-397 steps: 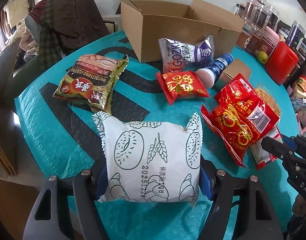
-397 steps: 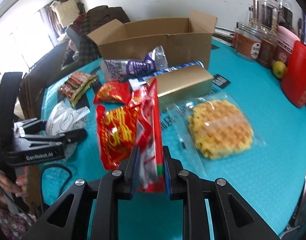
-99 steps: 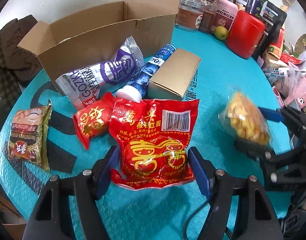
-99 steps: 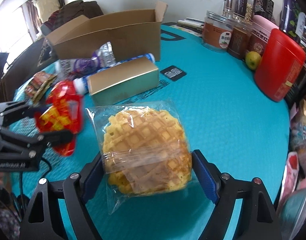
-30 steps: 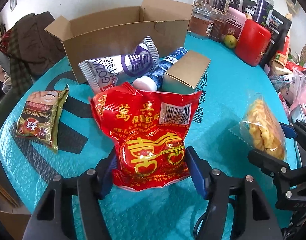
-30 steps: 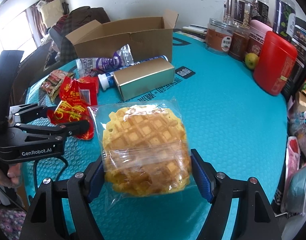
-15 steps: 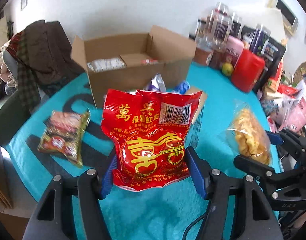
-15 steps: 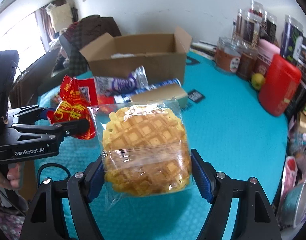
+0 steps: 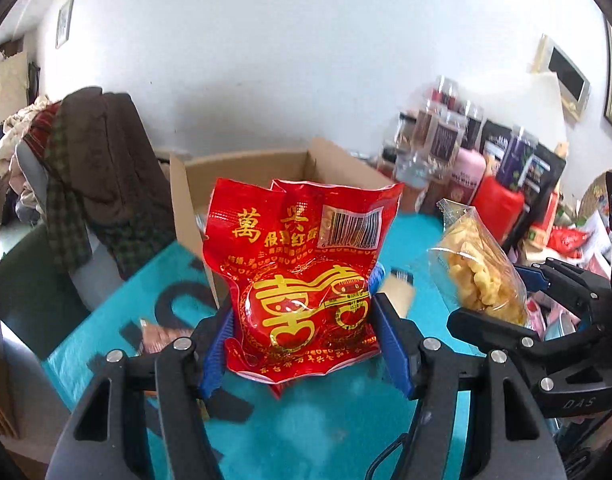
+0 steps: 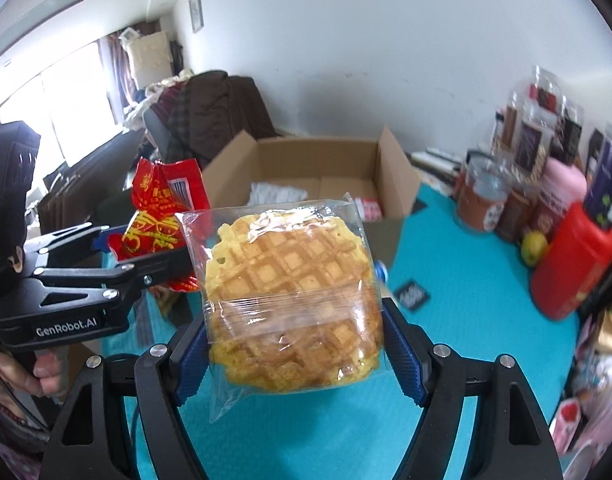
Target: Organize snacks
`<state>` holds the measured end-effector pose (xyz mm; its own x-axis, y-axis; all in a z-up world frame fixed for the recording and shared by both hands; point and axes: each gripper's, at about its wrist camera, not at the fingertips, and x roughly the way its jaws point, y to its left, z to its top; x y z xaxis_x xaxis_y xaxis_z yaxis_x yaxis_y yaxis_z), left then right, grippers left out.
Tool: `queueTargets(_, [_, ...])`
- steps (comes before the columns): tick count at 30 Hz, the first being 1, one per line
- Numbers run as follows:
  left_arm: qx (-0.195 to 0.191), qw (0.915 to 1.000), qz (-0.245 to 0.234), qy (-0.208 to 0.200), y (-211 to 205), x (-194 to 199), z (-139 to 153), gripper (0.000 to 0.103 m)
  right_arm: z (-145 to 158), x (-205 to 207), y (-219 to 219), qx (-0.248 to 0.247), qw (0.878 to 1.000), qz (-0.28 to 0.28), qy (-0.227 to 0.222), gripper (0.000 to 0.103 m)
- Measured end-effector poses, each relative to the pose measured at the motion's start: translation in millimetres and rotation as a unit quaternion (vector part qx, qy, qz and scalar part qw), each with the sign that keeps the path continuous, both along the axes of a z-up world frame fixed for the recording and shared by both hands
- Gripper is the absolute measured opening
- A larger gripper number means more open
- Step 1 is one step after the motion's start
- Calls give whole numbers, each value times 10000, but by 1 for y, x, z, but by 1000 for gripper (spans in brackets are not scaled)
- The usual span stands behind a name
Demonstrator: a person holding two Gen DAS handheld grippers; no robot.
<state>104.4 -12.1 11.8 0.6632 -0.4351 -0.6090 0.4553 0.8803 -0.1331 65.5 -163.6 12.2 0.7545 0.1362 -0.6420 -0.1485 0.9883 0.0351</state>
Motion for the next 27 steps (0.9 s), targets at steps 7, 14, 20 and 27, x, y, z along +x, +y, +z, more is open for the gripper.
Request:
queueTargets(7, [-86, 9995, 35, -286, 0, 29, 21, 64, 22, 28, 2, -28, 9995, 147, -261, 77])
queueTargets(14, [-120, 9992, 56, -383, -3, 62, 29, 64, 33, 64, 1, -86, 9988, 253, -407, 77])
queueTargets(20, [-89, 9993, 63, -365, -6, 92, 28, 64, 35, 95, 0, -139, 9982, 338, -478, 77])
queueTargets(27, [-22, 9997, 70, -243, -11, 127, 17, 64, 24, 131, -1, -98, 9984, 432, -359, 77])
